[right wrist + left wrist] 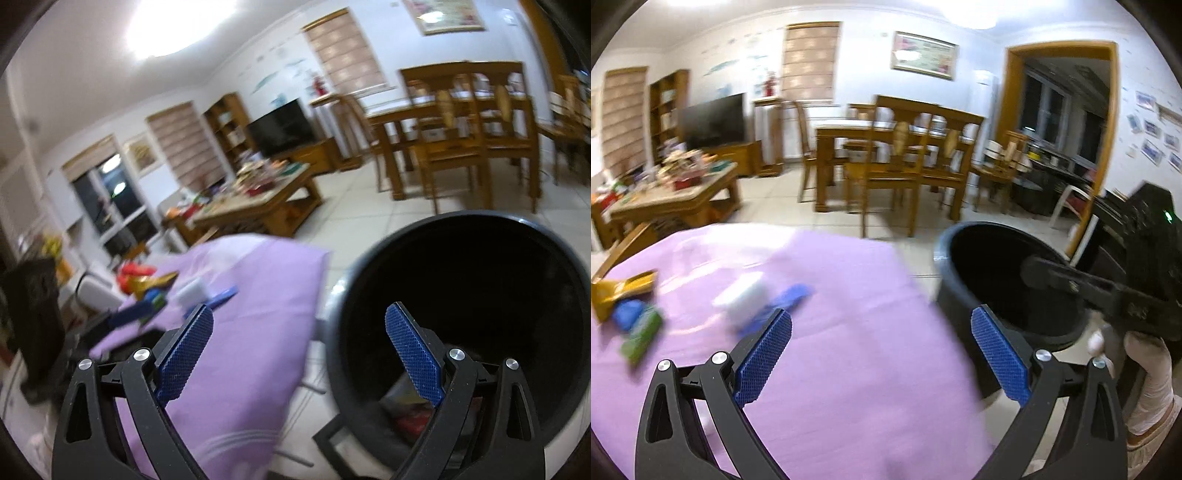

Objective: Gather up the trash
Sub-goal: 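Open both tools to drop the bag and carton into the bin, then grasp the yellow snack bag with the left tool while the right tool grasps the white roll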

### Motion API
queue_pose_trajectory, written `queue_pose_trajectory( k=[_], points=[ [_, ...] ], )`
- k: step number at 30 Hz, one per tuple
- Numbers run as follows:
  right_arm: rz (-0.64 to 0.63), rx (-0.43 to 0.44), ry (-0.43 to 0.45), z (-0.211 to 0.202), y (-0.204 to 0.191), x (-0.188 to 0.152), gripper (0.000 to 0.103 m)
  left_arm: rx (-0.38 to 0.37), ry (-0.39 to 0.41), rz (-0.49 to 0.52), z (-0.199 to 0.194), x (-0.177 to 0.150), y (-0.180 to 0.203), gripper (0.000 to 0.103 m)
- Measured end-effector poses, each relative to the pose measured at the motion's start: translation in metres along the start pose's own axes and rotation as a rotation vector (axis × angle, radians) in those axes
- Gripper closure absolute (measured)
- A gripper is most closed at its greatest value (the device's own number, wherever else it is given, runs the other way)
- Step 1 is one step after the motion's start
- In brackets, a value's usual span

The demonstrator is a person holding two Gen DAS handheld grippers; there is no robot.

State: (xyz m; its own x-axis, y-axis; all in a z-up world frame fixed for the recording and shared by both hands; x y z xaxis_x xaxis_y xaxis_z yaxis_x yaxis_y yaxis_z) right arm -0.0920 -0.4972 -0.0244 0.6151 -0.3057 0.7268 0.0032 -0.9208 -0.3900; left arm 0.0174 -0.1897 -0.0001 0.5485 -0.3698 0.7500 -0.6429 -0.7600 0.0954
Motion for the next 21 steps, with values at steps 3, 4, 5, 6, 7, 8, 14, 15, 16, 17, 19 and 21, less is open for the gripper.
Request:
queue_pose_trajectory(
  k=[3,4,5,6,7,8,14,15,16,17,19,21],
  points=[
    [-0.036,0.039,-0.035,0.023,-0.035,-0.001,0.010,0.057,0.010,-0.060,-0.014,-0.004,-0.046,0.006],
    [-0.050,0.049,-0.046,0.033,-0.048,-0.001,0.010,0.087,0.017,-0.087,-0.021,-0.005,-0.067,0.006],
    [-0.058,0.054,-0.053,0.037,-0.054,0.002,0.010,0.109,0.022,-0.107,-0.025,-0.006,-0.082,0.006],
    [-0.069,0.061,-0.063,0.045,-0.064,0.004,0.010,0.131,0.027,-0.127,-0.029,-0.005,-0.097,0.006],
    [-0.082,0.068,-0.073,0.053,-0.074,0.005,0.010,0.153,0.030,-0.147,-0.033,-0.006,-0.114,0.006],
    [-0.092,0.071,-0.078,0.060,-0.082,0.007,0.010,0.188,0.029,-0.174,-0.036,-0.006,-0.138,0.005],
    [-0.159,0.095,-0.118,0.106,-0.125,0.021,0.010,0.307,-0.018,-0.214,-0.030,-0.006,-0.228,0.005],
    [-0.171,0.095,-0.128,0.114,-0.130,0.023,0.008,0.315,-0.031,-0.211,-0.028,-0.007,-0.241,0.006],
    [-0.184,0.093,-0.138,0.122,-0.132,0.026,0.007,0.319,-0.043,-0.206,-0.025,-0.006,-0.251,0.006],
    [-0.201,0.091,-0.150,0.134,-0.139,0.029,0.007,0.315,-0.059,-0.192,-0.020,-0.003,-0.263,0.006],
    [-0.219,0.097,-0.188,0.152,-0.149,0.035,0.007,0.306,-0.084,-0.164,-0.012,0.002,-0.277,0.006],
    [-0.258,0.090,-0.204,0.171,-0.162,0.039,0.007,0.280,-0.109,-0.120,-0.003,0.006,-0.289,0.006]
  ],
)
Point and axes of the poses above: each gripper's, at about its wrist camera, not at the fingertips, and z roughly the way its jaws point, y to its right, x to its top, the point moved 1 cm from there along z, roughly the way its jaws point, and after that the axes turned 7 degrees about -y, right-handed, at the moved point
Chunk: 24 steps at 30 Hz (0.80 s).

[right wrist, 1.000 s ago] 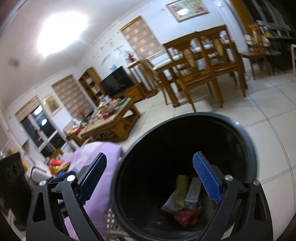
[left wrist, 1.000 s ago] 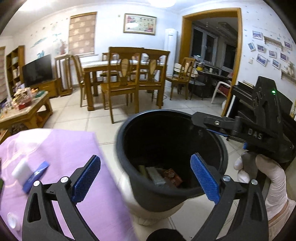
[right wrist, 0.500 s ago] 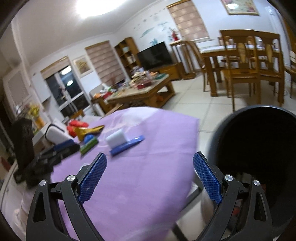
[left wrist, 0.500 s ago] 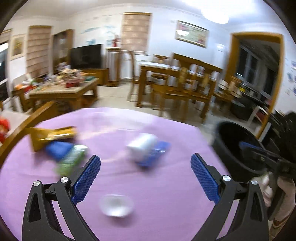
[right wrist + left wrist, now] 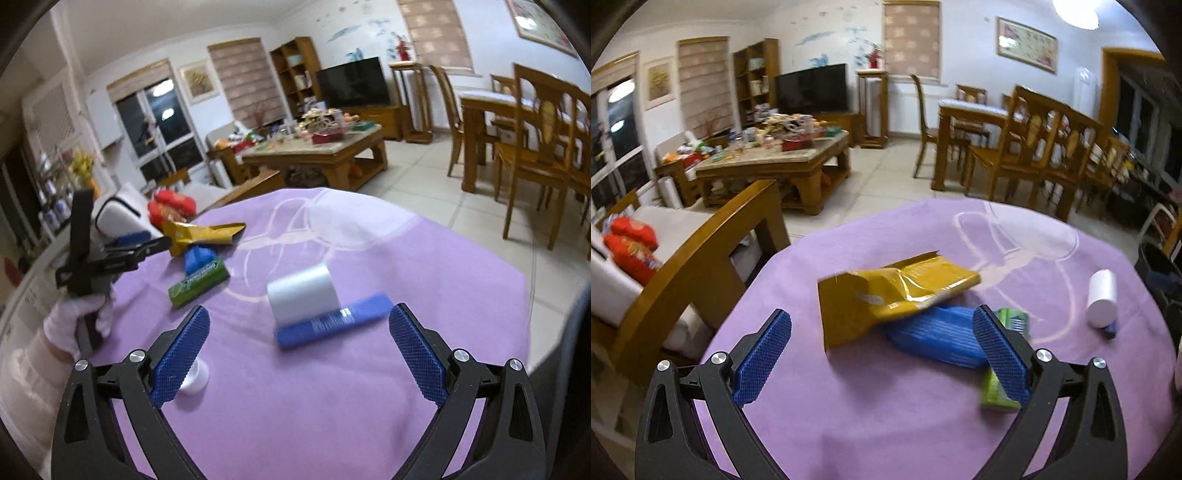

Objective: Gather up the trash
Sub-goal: 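Grasp the yellow snack bag with the left tool while the right tool grasps the white roll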

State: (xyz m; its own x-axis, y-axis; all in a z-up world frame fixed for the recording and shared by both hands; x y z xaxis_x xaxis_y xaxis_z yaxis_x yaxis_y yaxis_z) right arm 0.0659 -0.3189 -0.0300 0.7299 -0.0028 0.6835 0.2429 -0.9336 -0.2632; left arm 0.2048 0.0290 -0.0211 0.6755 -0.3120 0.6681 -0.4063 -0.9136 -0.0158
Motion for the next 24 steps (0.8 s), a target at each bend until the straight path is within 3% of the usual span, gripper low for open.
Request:
queue_pose_trajectory(
  k=[5,8,12,14,15,16,18,19,24],
  points=[
    [-0.079,-0.028,-0.085,0.044,-0.018,0.021,0.007,0.008,-0.034,0.123,0.021,0.008,0.000,0.005],
    [-0.119,-0.068,-0.124,0.066,-0.025,0.027,0.007,-0.024,-0.066,0.192,0.034,0.007,0.007,0.006],
    [-0.120,-0.070,-0.164,0.089,-0.024,0.031,0.007,-0.070,-0.087,0.187,0.043,0.012,0.003,0.006],
    [-0.109,-0.062,-0.175,0.095,-0.022,0.032,0.015,-0.081,-0.095,0.183,0.044,0.011,0.002,0.006],
    [-0.103,-0.054,-0.186,0.100,-0.020,0.032,0.026,-0.086,-0.095,0.186,0.043,0.011,0.003,0.009],
    [-0.094,-0.046,-0.196,0.102,-0.019,0.032,0.036,-0.096,-0.095,0.188,0.043,0.010,0.003,0.022],
    [-0.074,-0.030,-0.211,0.105,-0.014,0.032,0.044,-0.130,-0.129,0.168,0.046,0.009,0.003,0.040],
    [-0.064,-0.023,-0.208,0.104,-0.013,0.032,0.047,-0.133,-0.142,0.156,0.048,0.008,0.002,0.043],
    [-0.053,-0.002,-0.189,0.098,-0.009,0.032,0.049,-0.193,-0.154,0.093,0.048,0.006,0.001,0.072]
  ],
)
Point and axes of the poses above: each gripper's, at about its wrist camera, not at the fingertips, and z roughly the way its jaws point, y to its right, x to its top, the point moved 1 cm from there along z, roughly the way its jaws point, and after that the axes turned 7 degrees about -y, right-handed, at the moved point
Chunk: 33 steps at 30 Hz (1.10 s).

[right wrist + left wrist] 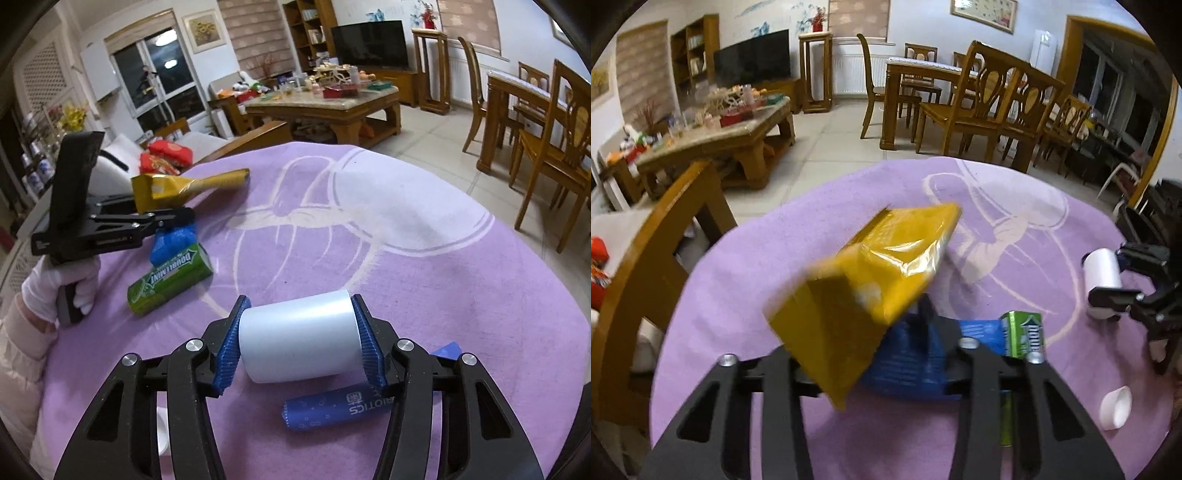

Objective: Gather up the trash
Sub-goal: 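Grasp the yellow snack bag with the left tool while the right tool grasps the white roll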

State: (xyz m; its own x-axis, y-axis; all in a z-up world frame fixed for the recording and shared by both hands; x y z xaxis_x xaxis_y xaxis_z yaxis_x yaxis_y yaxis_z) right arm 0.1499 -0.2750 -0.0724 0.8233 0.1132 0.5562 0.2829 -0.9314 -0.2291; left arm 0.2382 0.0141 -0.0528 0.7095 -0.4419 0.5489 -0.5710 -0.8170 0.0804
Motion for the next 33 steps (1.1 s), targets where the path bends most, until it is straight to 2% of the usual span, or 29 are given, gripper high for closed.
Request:
queue_pose_trajectory(
  k=[9,16,23,27,28,29,30,31,33],
  points=[
    [0.014,0.045,0.023,-0.007,0.001,-0.001,0.049,0.012,0.045,-0.094,-0.016,-0.010,-0.005,0.086],
    [0.022,0.086,0.055,-0.022,-0.007,-0.008,0.050,0.023,0.131,-0.133,-0.049,-0.018,-0.002,0.095],
    [0.015,0.113,0.111,-0.056,-0.019,-0.018,0.049,0.012,0.194,-0.145,-0.075,-0.031,0.013,0.095],
    [0.003,0.128,0.122,-0.068,-0.027,-0.024,0.049,0.092,0.223,-0.170,-0.081,-0.031,0.009,0.091],
    [0.002,0.135,0.123,-0.070,-0.028,-0.027,0.049,0.135,0.220,-0.169,-0.080,-0.027,0.004,0.084],
    [0.003,0.139,0.122,-0.069,-0.029,-0.028,0.049,0.156,0.213,-0.156,-0.077,-0.022,0.002,0.057],
    [0.008,0.143,0.120,-0.068,-0.030,-0.030,0.049,0.175,0.207,-0.139,-0.075,-0.018,0.000,0.037],
    [0.016,0.147,0.118,-0.066,-0.030,-0.032,0.049,0.213,0.209,-0.107,-0.073,-0.013,0.000,0.011],
    [0.038,0.162,0.108,-0.061,-0.027,-0.034,0.049,0.271,0.227,-0.007,-0.069,-0.007,0.006,0.009]
  ],
)
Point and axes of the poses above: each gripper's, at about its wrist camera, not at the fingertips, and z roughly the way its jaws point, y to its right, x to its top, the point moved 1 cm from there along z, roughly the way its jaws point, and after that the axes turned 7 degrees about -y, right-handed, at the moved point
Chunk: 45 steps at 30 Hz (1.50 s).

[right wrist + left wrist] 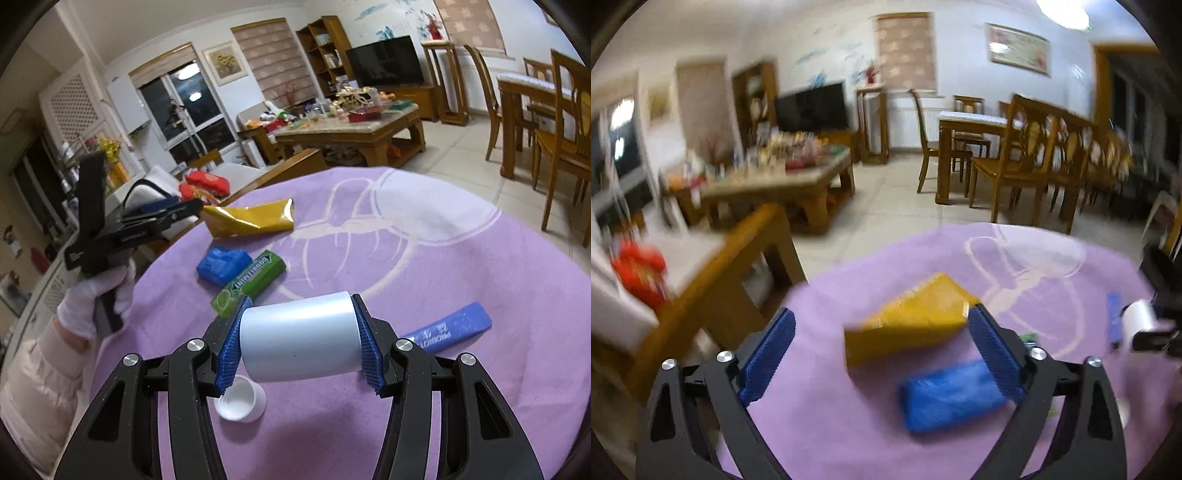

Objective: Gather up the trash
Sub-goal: 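Grasp the yellow snack bag with the left tool while the right tool grasps the white roll, then carry the yellow bag and white roll over the black bin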

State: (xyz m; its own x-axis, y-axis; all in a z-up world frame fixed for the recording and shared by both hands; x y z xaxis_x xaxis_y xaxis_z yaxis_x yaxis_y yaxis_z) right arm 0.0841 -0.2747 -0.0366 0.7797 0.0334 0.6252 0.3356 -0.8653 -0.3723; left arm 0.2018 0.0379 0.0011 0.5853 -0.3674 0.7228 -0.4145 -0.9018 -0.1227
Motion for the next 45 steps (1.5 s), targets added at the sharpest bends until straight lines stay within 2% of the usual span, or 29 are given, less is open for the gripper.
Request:
queue_pose_trajectory(
  k=[3,5,8,9,11,12,14,15,16,18,23,26,31,34,38,40,45],
  points=[
    [0.032,0.031,0.014,0.001,0.004,0.002,0.049,-0.007,-0.050,0.189,0.017,0.010,0.018,0.009],
    [0.050,0.045,0.011,0.004,0.007,0.003,0.049,0.046,-0.116,0.319,0.037,0.014,0.033,0.009],
    [0.051,0.051,0.016,0.007,0.005,0.005,0.049,0.033,-0.179,0.382,0.062,0.014,0.040,0.010],
    [0.050,0.050,0.016,0.008,0.004,0.006,0.049,0.024,-0.191,0.378,0.066,0.014,0.039,0.011],
    [0.050,0.053,0.021,0.008,0.004,0.007,0.049,-0.047,-0.250,0.347,0.081,0.010,0.036,0.040],
    [0.054,0.053,0.024,0.009,0.005,0.007,0.049,-0.056,-0.269,0.331,0.086,0.006,0.034,0.041],
    [0.067,0.058,0.023,0.009,0.008,0.008,0.049,-0.105,-0.261,0.273,0.087,0.003,0.026,0.051],
    [0.073,0.061,0.027,0.009,0.009,0.008,0.049,-0.120,-0.260,0.242,0.088,0.002,0.022,0.057],
    [0.076,0.060,0.030,0.011,0.009,0.008,0.049,-0.139,-0.263,0.213,0.088,0.000,0.020,0.068],
    [0.079,0.061,0.030,0.013,0.009,0.010,0.049,-0.164,-0.250,0.159,0.086,-0.005,0.015,0.069],
    [0.090,0.084,0.050,0.010,0.011,0.011,0.049,-0.199,-0.178,0.137,0.061,-0.018,0.024,0.070],
    [0.107,0.095,0.069,0.005,0.015,0.011,0.049,-0.248,-0.104,0.074,0.032,-0.016,0.032,0.070],
    [0.108,0.102,0.118,-0.006,0.014,0.009,0.049,-0.260,-0.010,-0.054,-0.019,-0.019,0.046,0.069],
    [0.100,0.080,0.151,-0.017,0.010,0.008,0.049,-0.259,0.036,-0.096,-0.042,-0.026,0.059,0.069],
    [0.069,0.067,0.184,-0.045,0.000,0.001,0.049,-0.265,0.096,-0.141,-0.065,-0.036,0.084,0.069],
    [0.058,0.057,0.207,-0.064,-0.002,-0.003,0.049,-0.292,0.105,-0.155,-0.069,-0.035,0.095,0.069],
    [0.028,-0.027,0.285,-0.136,0.006,-0.018,0.049,-0.342,0.120,-0.152,-0.071,-0.027,0.138,0.069]
  ],
)
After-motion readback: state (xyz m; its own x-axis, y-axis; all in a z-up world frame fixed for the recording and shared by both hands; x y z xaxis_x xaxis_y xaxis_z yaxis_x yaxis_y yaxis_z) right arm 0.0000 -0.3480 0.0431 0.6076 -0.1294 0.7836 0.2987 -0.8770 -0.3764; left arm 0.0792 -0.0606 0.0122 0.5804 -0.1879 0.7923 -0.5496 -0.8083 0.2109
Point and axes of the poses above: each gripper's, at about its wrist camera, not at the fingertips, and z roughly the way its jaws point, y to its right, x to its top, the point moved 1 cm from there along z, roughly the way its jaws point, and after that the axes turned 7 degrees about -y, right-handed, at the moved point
